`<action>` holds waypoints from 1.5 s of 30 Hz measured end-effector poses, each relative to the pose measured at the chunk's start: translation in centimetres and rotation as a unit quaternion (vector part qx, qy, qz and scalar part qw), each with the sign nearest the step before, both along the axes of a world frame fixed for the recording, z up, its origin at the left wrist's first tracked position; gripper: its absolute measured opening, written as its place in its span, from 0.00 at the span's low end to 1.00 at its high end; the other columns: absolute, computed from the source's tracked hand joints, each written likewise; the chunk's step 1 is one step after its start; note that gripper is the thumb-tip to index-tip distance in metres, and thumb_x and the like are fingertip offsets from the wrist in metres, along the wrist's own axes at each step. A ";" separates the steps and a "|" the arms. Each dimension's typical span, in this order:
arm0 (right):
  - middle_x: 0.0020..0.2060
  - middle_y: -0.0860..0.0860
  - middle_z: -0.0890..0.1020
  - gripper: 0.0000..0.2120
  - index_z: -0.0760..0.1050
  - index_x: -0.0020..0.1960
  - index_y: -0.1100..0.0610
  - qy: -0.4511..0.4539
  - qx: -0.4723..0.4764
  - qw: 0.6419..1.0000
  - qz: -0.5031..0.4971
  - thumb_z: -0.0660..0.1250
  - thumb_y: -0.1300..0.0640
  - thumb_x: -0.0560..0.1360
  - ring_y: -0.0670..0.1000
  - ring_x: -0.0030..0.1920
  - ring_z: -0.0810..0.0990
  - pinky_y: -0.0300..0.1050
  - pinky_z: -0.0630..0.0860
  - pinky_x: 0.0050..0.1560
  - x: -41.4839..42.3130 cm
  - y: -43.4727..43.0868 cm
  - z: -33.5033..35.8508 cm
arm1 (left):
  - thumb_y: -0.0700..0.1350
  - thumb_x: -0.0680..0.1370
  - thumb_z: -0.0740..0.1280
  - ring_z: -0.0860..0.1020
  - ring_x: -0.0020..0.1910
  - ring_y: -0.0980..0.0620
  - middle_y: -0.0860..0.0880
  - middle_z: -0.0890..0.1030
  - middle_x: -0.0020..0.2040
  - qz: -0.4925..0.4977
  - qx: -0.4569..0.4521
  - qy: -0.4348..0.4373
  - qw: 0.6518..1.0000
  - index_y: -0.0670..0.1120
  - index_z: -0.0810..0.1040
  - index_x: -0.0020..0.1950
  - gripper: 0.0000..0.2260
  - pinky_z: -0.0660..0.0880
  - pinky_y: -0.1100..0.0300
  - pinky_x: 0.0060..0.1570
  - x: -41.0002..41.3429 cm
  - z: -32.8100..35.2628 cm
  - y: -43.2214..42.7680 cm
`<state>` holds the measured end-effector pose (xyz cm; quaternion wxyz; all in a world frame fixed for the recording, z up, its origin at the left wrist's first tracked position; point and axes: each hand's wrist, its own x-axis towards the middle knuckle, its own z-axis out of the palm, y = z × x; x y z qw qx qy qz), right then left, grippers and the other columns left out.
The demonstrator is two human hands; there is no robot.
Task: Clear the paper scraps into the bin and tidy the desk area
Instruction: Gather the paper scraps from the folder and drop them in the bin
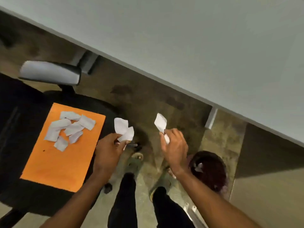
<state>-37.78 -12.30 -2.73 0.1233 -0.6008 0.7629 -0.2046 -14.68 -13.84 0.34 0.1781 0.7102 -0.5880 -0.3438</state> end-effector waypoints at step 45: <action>0.57 0.58 0.81 0.26 0.73 0.64 0.58 -0.108 0.279 0.871 -0.390 0.71 0.44 0.73 0.61 0.57 0.80 0.51 0.76 0.51 -28.7 24.8 -17.8 | 0.43 0.70 0.79 0.79 0.64 0.41 0.41 0.80 0.64 -0.503 0.219 -0.127 0.826 0.46 0.78 0.69 0.28 0.77 0.49 0.62 -45.1 -15.8 13.0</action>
